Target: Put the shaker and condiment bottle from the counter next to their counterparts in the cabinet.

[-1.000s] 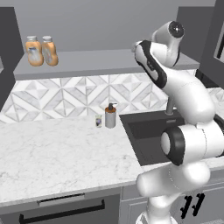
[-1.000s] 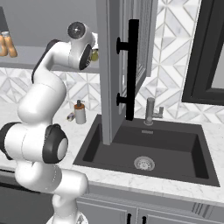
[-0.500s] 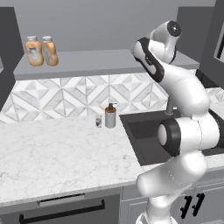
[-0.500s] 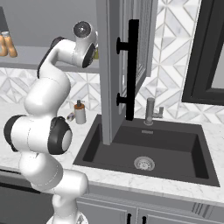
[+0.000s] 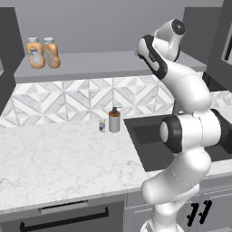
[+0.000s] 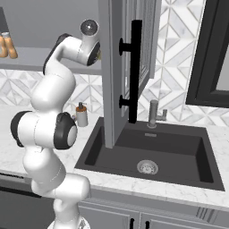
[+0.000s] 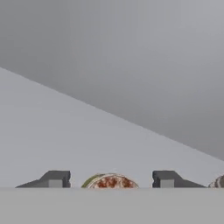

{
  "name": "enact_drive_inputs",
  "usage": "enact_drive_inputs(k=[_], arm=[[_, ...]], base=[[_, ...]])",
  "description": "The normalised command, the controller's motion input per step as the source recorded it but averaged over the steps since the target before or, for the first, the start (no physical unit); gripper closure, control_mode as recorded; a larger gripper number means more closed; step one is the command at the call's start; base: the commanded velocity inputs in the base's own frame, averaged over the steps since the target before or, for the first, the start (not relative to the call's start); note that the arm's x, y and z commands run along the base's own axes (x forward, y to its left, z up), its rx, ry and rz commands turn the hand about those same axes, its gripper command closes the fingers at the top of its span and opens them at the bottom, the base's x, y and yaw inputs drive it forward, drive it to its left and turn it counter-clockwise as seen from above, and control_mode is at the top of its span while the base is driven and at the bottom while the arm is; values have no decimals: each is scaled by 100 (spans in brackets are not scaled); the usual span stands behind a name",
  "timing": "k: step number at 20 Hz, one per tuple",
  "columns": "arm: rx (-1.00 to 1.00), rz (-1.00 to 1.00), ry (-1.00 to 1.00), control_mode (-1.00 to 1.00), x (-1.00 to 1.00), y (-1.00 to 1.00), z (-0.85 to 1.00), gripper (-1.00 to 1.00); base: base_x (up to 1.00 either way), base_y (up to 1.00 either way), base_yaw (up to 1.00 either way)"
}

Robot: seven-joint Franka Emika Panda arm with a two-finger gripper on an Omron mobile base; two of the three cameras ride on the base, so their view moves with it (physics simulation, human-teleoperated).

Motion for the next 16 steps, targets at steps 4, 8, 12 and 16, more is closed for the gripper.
enact_drive_inputs(k=[4,8,12,16], arm=[[-9,8,-1,-100,32,0,-27,-100],[-9,7,-1,-100,23,0,-25,-100],[-11,6,-3,-100,10,0,-24,-100],[-13,5,-6,-100,7,0,-23,-100]], base=[[0,0,0],[0,0,0],[0,0,0],[0,0,0]])
